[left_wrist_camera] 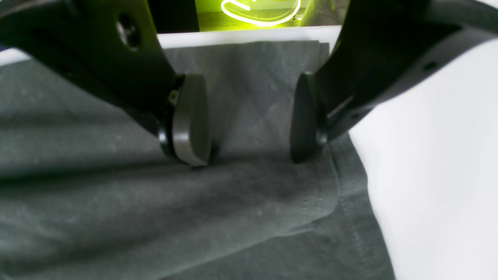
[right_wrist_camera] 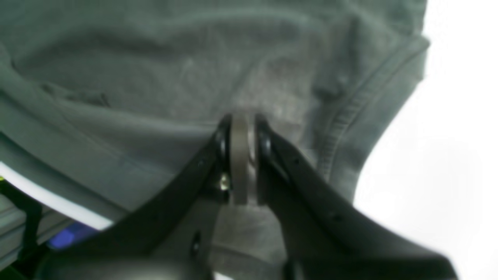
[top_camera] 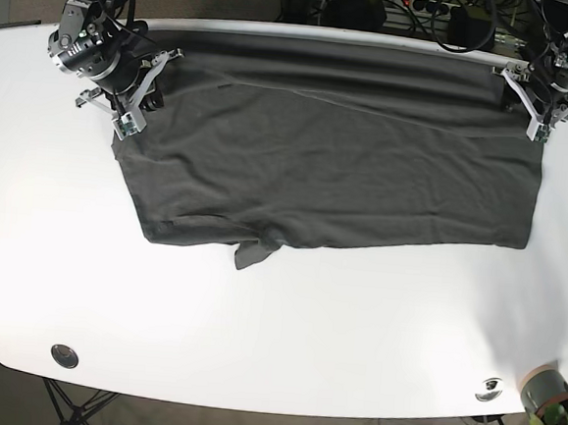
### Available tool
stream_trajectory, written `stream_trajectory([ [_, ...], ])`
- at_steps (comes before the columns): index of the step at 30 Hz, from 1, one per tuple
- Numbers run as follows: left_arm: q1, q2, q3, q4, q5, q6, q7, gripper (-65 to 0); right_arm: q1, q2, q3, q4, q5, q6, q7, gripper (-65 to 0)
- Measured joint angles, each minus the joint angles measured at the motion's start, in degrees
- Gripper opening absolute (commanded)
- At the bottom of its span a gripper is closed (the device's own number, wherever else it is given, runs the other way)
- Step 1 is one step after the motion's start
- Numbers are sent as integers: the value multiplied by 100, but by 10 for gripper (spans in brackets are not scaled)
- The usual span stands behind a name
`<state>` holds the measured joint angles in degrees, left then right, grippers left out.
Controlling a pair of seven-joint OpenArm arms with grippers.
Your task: Fold the T-shirt properly
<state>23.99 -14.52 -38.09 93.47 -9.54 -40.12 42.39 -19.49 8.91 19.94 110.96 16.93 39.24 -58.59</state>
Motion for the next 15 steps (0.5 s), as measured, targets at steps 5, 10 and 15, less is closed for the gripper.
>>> stream_trajectory([
  [5,0,-9,0,0,2,0,0,-339,219,-2,0,-2,-2,0,-11,-621],
  [10,2,-11,0,0,0,0,0,-339,247,4,-7,0,-2,-2,-11,-433],
  [15,13,-9,-2,0,0,0,0,-339,-42,11,55,-2,9,0,-11,-255],
])
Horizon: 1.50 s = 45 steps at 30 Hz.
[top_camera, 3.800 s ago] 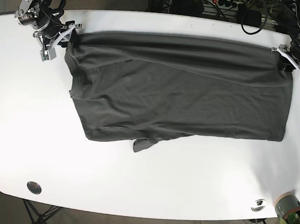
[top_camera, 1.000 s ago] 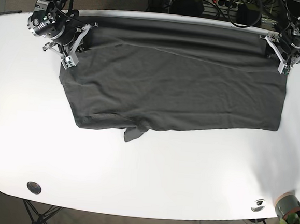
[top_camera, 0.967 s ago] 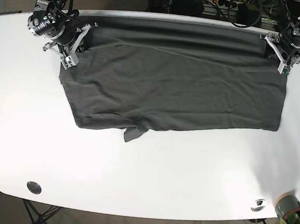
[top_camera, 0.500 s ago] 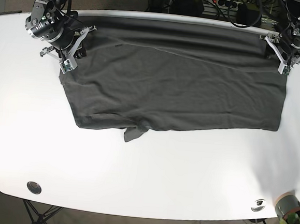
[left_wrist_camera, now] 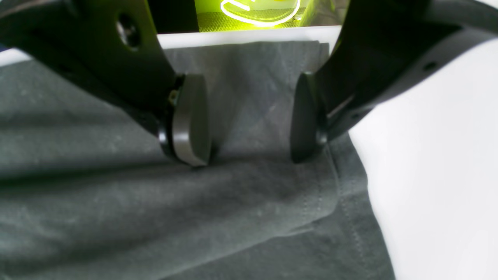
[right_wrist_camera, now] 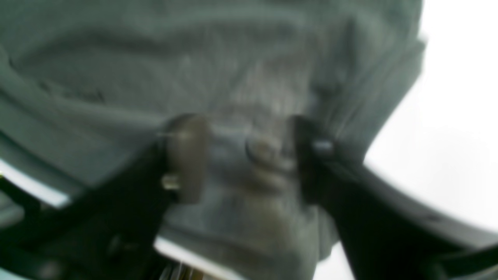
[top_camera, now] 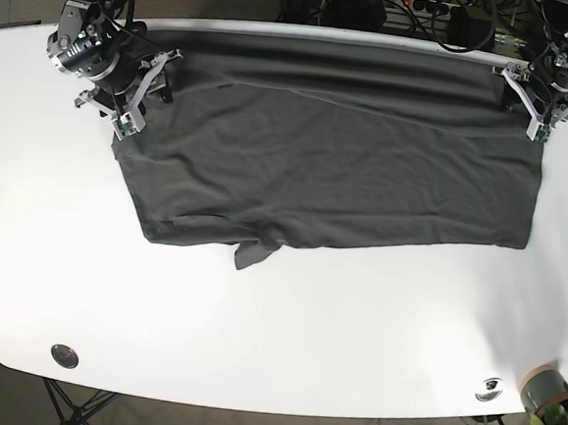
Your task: Fold the T-shirt properly
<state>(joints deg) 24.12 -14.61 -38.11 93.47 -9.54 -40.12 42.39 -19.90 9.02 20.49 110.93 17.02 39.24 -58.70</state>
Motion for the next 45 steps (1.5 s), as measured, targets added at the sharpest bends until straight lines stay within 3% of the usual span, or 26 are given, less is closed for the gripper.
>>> stream_trajectory([
  [12,-4,0,-2,0,0,0,-17,-339,-52,-111,50,-380,15,0,31,-319],
  [16,-7,0,-2,0,2,0,-17,-339,-68,-105,48,-426,-22,-2,120,-396],
  [24,-11,0,-2,0,2,0,-15,-339,-66,-125,28,-597,9,-2,164,-634],
  [33,-13,2,-9,0,2,0,-15,-339,-35,-127,48,-664,28,0,201,-629],
  [45,-11,-2,-9,-2,2,0,-13,-339,-35,-127,57,87,13,2,140,-629],
])
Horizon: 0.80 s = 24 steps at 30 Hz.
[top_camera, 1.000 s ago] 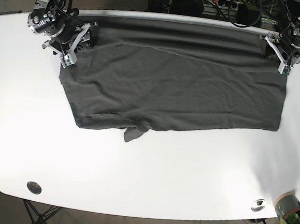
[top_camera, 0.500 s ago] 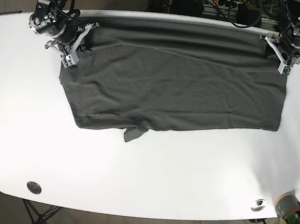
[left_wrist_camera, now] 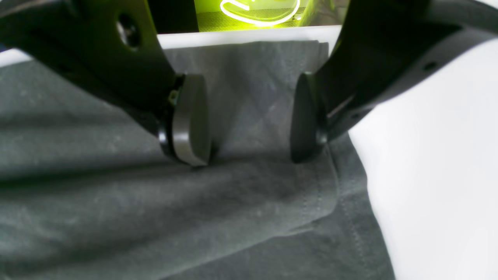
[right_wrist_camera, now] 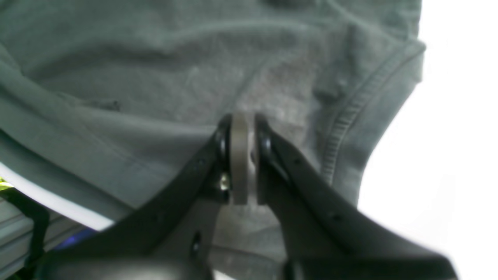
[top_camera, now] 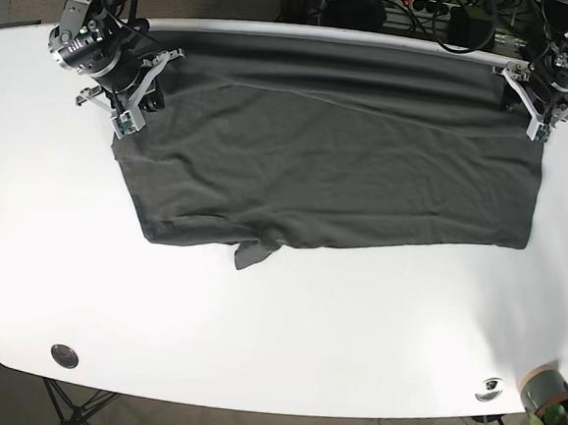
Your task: Fold the T-shirt properly
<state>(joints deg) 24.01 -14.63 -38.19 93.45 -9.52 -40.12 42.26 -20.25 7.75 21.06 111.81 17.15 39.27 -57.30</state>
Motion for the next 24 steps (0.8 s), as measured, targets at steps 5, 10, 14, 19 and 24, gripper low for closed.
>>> stream_trajectory([
  [5,4,2,0,2,0,0,-2,-339,173,2,4,-17,-24,0,-35,-626],
  [10,11,0,0,2,0,0,-7,-339,192,2,-17,-9,20,-2,11,-480],
  [14,11,0,-4,2,-2,0,-7,-339,-42,2,-4,-9,-4,-4,9,-314],
  [19,11,0,-7,2,-2,0,-4,-339,-177,-15,-4,-11,-26,-2,4,-296],
  [24,11,0,-4,2,-2,0,-4,-339,-136,-17,-17,-177,13,-4,52,-296],
])
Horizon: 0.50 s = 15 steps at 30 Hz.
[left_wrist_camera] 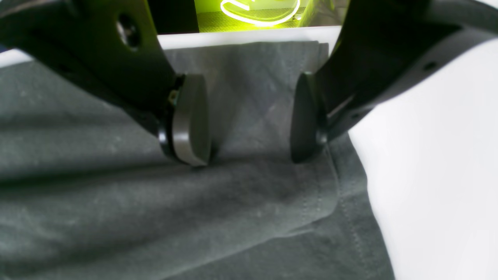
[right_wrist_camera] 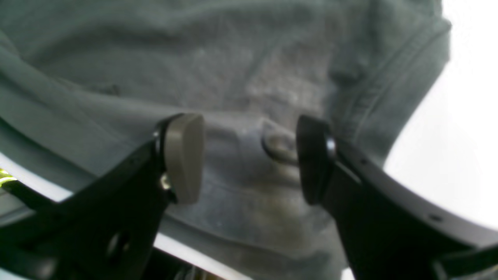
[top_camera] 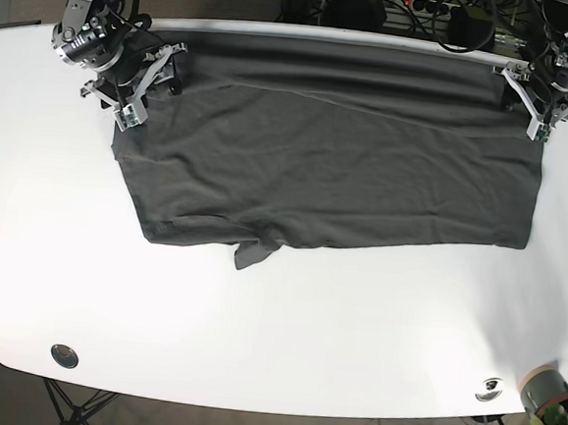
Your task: Fold the T-shirt properly
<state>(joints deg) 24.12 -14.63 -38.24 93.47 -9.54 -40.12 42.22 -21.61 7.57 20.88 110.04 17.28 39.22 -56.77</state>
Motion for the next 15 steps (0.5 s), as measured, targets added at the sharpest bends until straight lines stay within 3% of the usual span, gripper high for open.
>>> stream_trajectory([
  [8,0,0,0,0,0,0,0,-339,22,4,-13,-400,-37,0,46,-312],
  [10,0,0,0,0,0,0,0,-339,22,-2,-15,-411,-28,0,125,-341],
  [15,0,0,0,0,0,0,0,-339,22,-63,-22,-442,-44,0,107,-498],
])
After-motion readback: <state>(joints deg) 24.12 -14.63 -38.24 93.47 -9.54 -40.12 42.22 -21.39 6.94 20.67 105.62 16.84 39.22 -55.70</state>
